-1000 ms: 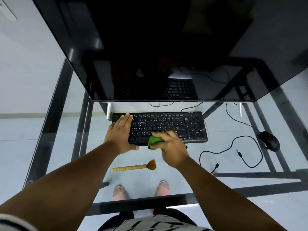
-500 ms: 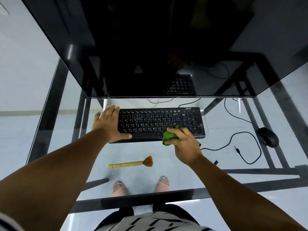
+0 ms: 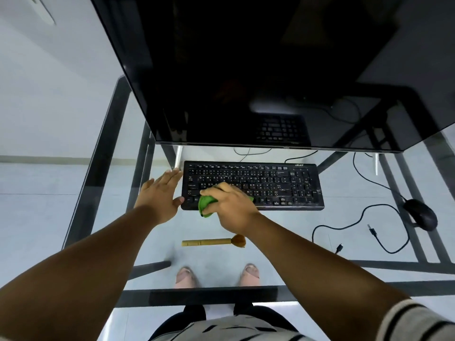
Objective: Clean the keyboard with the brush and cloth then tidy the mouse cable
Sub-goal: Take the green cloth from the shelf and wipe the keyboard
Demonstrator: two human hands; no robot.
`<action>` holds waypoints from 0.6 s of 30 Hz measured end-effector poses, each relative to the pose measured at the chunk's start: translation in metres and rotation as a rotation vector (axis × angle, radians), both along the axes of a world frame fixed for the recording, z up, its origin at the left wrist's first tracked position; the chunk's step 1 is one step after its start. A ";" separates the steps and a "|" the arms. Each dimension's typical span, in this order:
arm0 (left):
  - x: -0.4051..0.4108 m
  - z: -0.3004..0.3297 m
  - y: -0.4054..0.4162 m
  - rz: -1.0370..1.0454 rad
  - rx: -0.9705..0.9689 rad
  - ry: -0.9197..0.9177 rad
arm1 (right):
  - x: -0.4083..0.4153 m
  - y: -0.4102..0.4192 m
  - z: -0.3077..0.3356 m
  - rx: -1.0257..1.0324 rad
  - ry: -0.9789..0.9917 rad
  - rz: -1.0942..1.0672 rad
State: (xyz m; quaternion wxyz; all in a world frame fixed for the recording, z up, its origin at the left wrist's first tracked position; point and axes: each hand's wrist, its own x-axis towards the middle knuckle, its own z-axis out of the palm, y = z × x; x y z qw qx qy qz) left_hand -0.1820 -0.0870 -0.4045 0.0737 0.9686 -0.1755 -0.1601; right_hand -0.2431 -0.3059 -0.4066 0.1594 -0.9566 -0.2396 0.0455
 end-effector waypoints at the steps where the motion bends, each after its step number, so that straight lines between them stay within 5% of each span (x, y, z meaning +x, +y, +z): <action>1: -0.001 0.000 0.001 0.001 -0.006 0.002 | 0.001 0.005 0.000 -0.002 0.005 0.001; 9: -0.003 -0.004 0.006 0.010 -0.024 0.007 | -0.003 0.000 -0.001 -0.003 0.013 -0.053; 18: -0.007 -0.004 -0.035 -0.009 -0.144 -0.029 | -0.054 -0.102 -0.013 0.252 -0.187 -0.818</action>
